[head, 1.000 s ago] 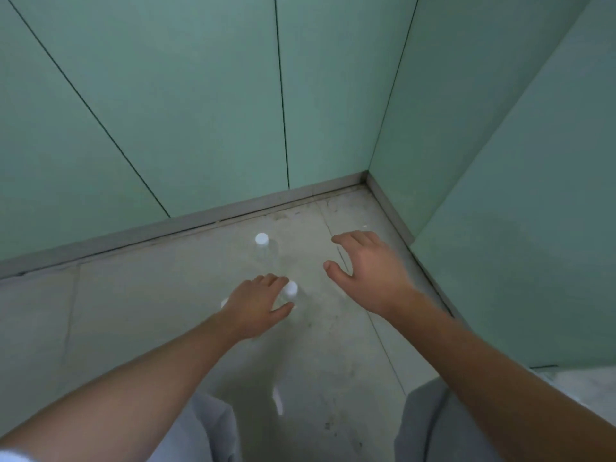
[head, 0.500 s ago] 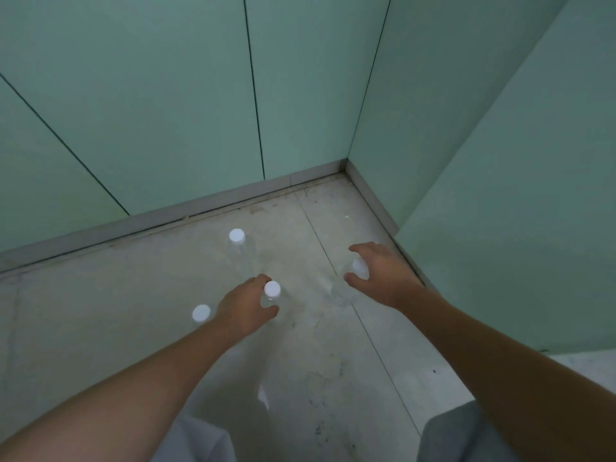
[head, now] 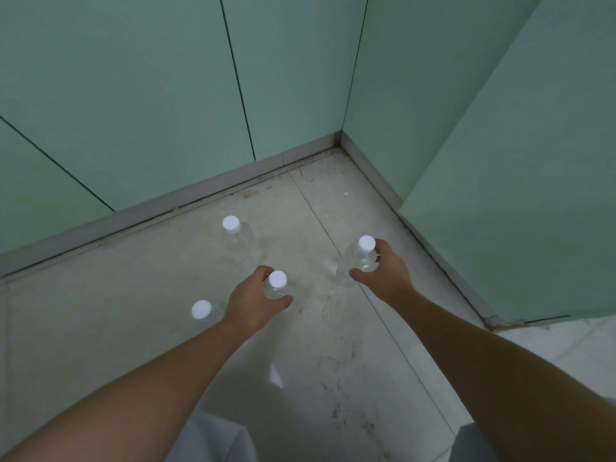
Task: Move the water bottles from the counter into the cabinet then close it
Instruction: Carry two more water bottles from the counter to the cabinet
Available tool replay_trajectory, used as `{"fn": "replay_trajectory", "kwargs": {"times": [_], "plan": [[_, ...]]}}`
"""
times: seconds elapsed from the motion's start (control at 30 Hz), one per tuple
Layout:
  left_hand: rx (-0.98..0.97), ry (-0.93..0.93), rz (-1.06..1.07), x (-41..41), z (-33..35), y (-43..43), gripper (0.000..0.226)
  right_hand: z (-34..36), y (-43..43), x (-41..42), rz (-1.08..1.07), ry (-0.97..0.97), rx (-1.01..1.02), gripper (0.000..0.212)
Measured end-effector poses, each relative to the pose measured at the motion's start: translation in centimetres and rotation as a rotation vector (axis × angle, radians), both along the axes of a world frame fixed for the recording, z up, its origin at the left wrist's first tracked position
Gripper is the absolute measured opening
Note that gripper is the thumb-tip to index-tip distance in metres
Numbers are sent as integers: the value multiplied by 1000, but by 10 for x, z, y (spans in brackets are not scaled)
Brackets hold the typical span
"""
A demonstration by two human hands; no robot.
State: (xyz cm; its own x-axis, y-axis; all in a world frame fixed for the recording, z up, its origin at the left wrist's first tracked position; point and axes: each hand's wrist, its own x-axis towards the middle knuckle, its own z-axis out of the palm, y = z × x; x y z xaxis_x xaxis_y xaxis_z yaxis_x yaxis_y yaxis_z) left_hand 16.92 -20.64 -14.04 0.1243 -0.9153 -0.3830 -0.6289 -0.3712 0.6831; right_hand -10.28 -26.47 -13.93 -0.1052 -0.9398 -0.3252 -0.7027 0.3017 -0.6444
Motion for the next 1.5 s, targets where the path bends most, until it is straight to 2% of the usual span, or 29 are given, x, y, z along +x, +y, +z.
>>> {"fn": "replay_trajectory", "kwargs": {"times": [0.33,0.57,0.67,0.87,1.0,1.1,1.17,1.33,1.5], "plan": [[77,-34,49,-4,-4,3,59,-25,7,23,-261,-110,17,71],[35,-39,145,-9,7,0,38,-16,17,24,-230,-56,-17,52],[-19,3,218,-15,27,2,35,11,23,28,-210,-81,-56,45],[-44,113,295,-23,140,54,39,149,68,27,-189,-235,-74,56],[16,44,329,-24,262,111,39,277,131,16,-231,-282,-30,51],[81,-39,275,-22,368,138,50,385,168,12,-217,-298,1,48],[83,-32,202,-22,439,151,59,460,188,11,-206,-330,-5,42],[2,161,197,-26,612,183,52,623,223,10,-188,-432,-36,38],[-111,391,322,-18,708,210,54,701,253,16,-148,-442,-91,41]]}}
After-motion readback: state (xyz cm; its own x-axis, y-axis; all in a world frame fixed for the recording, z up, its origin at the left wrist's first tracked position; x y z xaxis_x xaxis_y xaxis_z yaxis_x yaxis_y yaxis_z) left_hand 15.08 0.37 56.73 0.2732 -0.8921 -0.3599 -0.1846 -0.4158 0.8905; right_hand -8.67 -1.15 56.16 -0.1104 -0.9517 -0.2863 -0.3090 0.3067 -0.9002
